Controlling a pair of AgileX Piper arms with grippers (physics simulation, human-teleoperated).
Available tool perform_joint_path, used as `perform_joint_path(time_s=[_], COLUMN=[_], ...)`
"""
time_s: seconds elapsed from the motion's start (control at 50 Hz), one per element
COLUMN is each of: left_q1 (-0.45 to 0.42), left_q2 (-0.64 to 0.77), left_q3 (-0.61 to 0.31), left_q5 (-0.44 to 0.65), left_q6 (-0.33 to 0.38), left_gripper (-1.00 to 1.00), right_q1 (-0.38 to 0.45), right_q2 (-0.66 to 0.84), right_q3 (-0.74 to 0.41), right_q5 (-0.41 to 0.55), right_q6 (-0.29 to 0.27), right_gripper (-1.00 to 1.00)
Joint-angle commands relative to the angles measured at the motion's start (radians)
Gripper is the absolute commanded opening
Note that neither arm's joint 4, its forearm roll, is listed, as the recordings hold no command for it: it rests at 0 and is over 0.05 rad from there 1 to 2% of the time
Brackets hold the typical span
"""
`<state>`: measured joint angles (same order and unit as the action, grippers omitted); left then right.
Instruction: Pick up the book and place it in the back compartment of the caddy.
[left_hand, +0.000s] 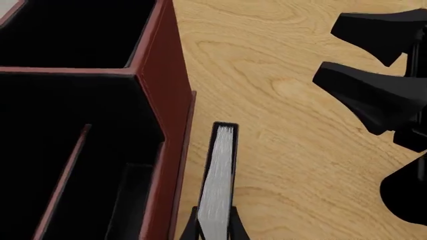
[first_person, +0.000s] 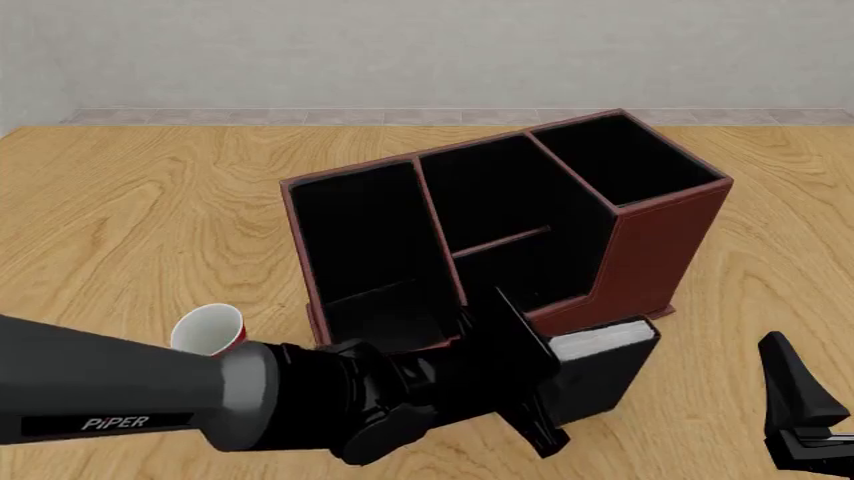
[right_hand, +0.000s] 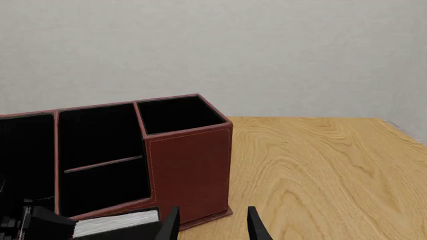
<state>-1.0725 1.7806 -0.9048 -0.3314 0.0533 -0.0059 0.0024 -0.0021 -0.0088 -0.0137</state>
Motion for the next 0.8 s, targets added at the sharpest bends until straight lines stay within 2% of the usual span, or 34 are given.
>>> perform_joint_path(time_s=[0.02,0.8], left_q1=[-0.005,0.021], left_q2=[-0.076,-0.316], left_q3=[-0.014,0.004], left_q5=[0.043,0.141], left_q6=[0.033,0.048], left_gripper=[-1.0,-1.0], right_q1=[0.0,0.0], right_q2=[0.0,-0.001], right_q3=[0.0,-0.001], right_q5=[0.0,0.002], right_q6=[0.0,0.0], right_gripper=[1.0,1.0])
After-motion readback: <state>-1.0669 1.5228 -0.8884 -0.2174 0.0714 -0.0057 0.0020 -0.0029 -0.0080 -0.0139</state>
